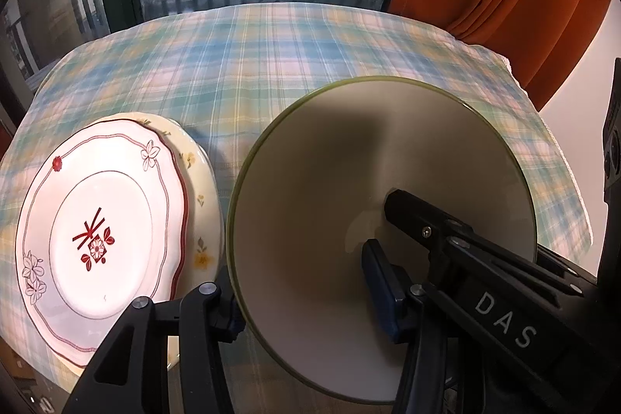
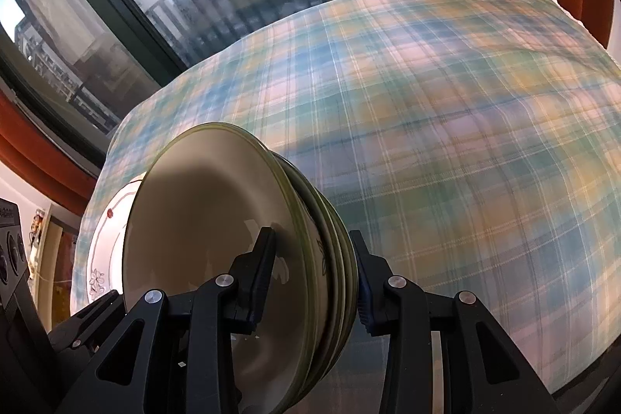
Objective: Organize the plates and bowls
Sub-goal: 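Lift the nested bowls with both tools and carry them over the plate stack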
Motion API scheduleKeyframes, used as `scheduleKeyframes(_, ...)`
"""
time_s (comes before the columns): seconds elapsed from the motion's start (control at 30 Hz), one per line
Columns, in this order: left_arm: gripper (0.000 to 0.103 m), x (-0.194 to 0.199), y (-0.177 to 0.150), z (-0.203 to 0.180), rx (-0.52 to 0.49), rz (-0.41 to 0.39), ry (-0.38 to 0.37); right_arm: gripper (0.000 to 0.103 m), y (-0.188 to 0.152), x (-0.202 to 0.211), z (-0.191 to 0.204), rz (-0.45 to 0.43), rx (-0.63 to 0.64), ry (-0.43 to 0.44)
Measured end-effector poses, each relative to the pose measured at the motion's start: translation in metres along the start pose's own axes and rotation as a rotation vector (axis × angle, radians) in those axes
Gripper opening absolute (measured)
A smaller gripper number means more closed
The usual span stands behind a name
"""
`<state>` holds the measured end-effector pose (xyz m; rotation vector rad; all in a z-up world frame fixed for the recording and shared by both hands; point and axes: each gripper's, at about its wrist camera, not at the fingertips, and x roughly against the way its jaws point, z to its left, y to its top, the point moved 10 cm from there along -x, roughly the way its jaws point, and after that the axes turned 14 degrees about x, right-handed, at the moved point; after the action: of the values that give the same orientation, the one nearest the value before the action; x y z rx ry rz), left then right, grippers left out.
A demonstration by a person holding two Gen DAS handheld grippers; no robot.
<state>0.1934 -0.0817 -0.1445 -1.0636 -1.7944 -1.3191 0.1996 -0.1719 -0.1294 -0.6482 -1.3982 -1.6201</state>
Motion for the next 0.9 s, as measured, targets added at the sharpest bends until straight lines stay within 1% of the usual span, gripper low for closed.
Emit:
scheduleKeyframes(0.13, 0.052, 0.009, 0.000, 0.000, -0.002, -0.006, -0.016, 0.042, 0.000, 0.005, 0.003, -0.002, -0.002, -0.013)
scheduleKeyframes(0.5, 0.052, 0.042, 0.010, 0.005, -0.006, -0.068, -0.057, 0.042, 0.010, 0.036, 0.023, -0.062, 0.015, -0.044)
scheduleKeyframes(0.73, 0.052, 0.061, 0.019, 0.017, 0.008, -0.112, -0.074, 0.042, 0.019, 0.047, 0.044, -0.086, 0.044, -0.051)
scheduleKeyframes(0.9, 0.052, 0.072, 0.023, 0.033, 0.024, -0.132, -0.075, 0.042, 0.024, 0.049, 0.063, -0.100, 0.072, -0.051)
